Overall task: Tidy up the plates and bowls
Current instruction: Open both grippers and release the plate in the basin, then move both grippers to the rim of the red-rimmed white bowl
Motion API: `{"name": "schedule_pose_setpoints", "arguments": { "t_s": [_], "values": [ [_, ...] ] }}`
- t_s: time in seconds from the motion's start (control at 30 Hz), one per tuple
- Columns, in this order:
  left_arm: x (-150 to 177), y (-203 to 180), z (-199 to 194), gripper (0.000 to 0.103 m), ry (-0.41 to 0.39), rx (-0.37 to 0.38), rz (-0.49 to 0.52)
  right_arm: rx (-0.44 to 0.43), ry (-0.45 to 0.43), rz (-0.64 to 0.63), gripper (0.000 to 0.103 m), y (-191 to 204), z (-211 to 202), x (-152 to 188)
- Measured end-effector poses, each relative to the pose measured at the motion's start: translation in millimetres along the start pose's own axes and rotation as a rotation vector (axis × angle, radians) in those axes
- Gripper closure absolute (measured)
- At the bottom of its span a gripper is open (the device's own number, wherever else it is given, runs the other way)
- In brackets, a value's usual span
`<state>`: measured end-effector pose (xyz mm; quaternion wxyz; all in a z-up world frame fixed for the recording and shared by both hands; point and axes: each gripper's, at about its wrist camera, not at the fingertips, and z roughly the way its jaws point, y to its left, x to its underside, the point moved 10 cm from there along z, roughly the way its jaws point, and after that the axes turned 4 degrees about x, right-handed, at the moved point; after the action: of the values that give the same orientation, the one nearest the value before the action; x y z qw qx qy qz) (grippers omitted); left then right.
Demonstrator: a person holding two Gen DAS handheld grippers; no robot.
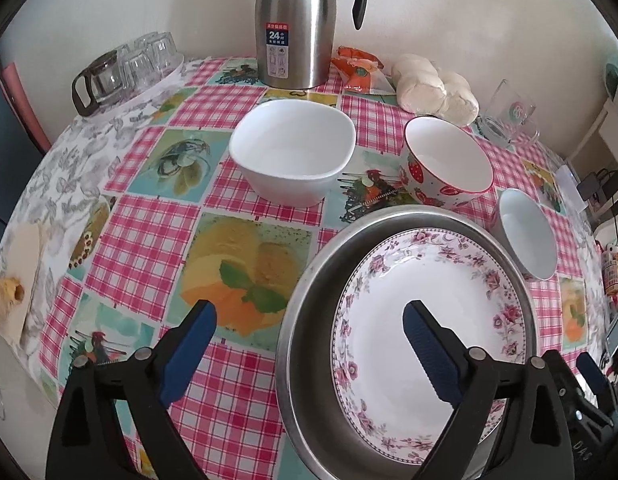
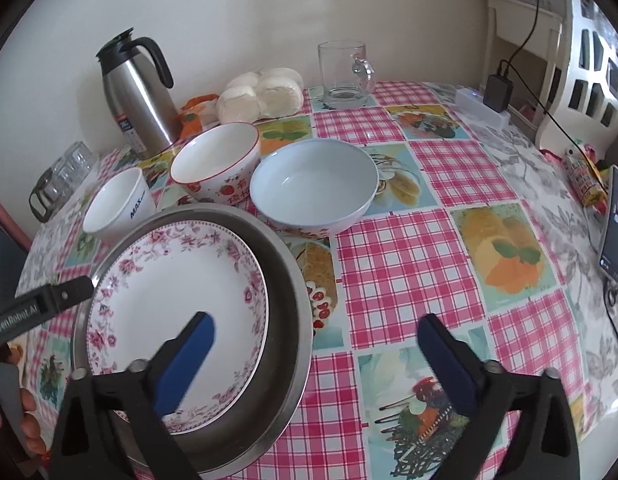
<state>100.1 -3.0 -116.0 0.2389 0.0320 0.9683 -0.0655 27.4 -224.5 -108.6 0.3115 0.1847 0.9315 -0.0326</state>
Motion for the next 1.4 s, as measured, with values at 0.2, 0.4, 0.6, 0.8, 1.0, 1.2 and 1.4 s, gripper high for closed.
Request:
{"name": "schedule_pose_setpoints", "arguments": {
  "t_s": [0.2,0.4,0.6,0.8,1.0,1.2,1.4],
  "values": [
    [-1,-2,0,0.007,-0.007,0.002,0.011,-0.002,-0.026,0.002,0.0,-1,-4,-4],
    [-5,-2,-4,0.007,-0.035,-0.017,0.026,0.0,-0.051,-0.01,0.0,2,-9,-7],
    [-13,0,-7,0.007,-0.056,-0.024,0.003,0.039,-0.03,0.023,0.0,-10,-10,-8],
    [-28,2,-16,0.007,-0.108,-0.063,-0.044,0.091,0.059,0.113,0.0,-35,-4,-3],
    [-41,-18,-17,0.007,-0.109,-0.062,-0.003,0.117,0.022,0.163,0.0,-49,-24,-25],
    [-54,-31,-16,0.007,-0.113,-0.068,0.025,0.148,-0.06,0.147,0.0,-55,-45,-61],
    [-65,-39,-7,0.007,-0.108,-0.069,0.034,0.211,-0.16,0.014,0.0,-56,-51,-99]
  ]
}}
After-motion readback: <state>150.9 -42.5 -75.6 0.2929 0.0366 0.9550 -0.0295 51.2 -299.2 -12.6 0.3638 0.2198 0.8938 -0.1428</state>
